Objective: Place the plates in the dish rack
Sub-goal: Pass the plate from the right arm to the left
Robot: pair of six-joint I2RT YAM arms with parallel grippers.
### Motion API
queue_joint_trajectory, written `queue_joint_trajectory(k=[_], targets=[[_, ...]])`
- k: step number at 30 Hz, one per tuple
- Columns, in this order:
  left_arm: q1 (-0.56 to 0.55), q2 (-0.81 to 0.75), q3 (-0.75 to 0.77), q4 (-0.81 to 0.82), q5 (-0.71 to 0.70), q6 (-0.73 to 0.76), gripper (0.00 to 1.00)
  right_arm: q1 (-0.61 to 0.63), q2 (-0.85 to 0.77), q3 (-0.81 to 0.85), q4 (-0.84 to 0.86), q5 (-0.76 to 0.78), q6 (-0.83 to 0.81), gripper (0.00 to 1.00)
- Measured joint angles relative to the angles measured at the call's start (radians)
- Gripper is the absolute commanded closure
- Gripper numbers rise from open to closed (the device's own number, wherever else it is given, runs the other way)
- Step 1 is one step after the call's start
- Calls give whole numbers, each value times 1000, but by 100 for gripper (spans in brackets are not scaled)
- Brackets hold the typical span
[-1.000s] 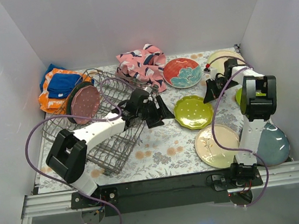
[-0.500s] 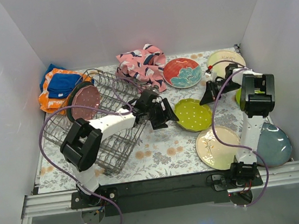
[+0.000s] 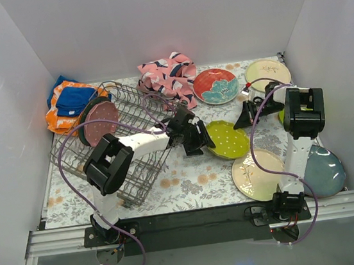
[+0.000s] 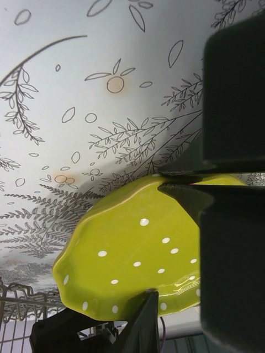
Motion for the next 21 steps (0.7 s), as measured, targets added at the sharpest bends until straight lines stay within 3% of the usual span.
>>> queue_joint_trajectory(k=[7, 11, 14, 15, 16, 19, 21], targets=[[-5, 7, 29, -11, -18, -9, 53, 18, -18, -42, -1, -14, 17, 99], [-5, 6, 44, -14, -24, -13, 68, 32, -48, -66, -2, -20, 24, 99], [-4, -2, 45, -21, -27, -20, 83, 35, -73, -72, -2, -27, 22, 99], [0, -11, 46, -17, -21, -27, 97, 34, -84, -76, 3, -26, 17, 99], [2, -26, 48, -8, -14, -22, 100, 30, -89, -79, 3, -31, 14, 99], [-2, -77, 50, -21, -24, -14, 100, 23, -113, -93, -13, -90, 8, 99], [-5, -108, 50, -44, -35, -8, 100, 24, -127, -97, -37, -119, -8, 92]])
